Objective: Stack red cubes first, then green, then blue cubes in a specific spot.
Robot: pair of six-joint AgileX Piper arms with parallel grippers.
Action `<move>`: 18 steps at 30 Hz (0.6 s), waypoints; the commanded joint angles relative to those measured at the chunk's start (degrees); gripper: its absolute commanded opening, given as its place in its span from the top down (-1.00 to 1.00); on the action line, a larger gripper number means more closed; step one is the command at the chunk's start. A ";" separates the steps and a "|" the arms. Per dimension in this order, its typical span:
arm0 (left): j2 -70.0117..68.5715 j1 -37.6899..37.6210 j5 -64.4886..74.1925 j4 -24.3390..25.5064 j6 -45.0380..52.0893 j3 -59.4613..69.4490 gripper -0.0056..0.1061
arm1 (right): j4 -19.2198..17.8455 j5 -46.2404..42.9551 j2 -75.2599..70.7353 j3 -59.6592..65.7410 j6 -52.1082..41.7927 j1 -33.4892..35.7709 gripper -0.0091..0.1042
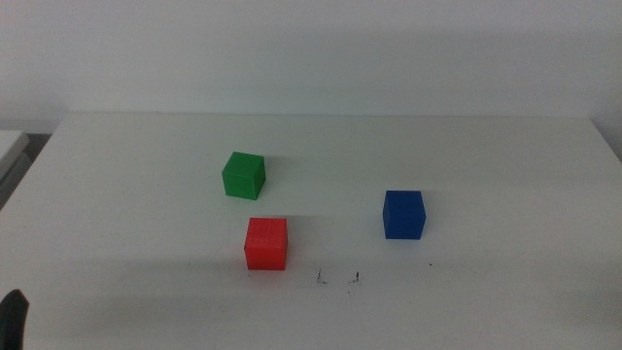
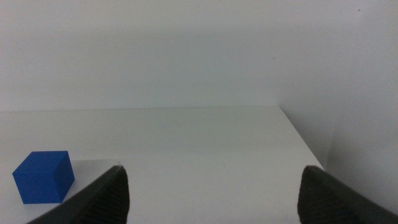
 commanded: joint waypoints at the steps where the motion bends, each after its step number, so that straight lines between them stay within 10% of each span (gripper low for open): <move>1: 3.10 0.09 3.42 0.13 -0.23 -3.60 -0.77 | -0.14 -0.48 -0.27 0.16 -0.45 -0.42 -0.80; 18: 57.52 -3.15 43.03 -16.71 9.47 -49.80 -0.77 | -0.14 -0.48 -0.27 0.16 -0.45 -0.42 -0.80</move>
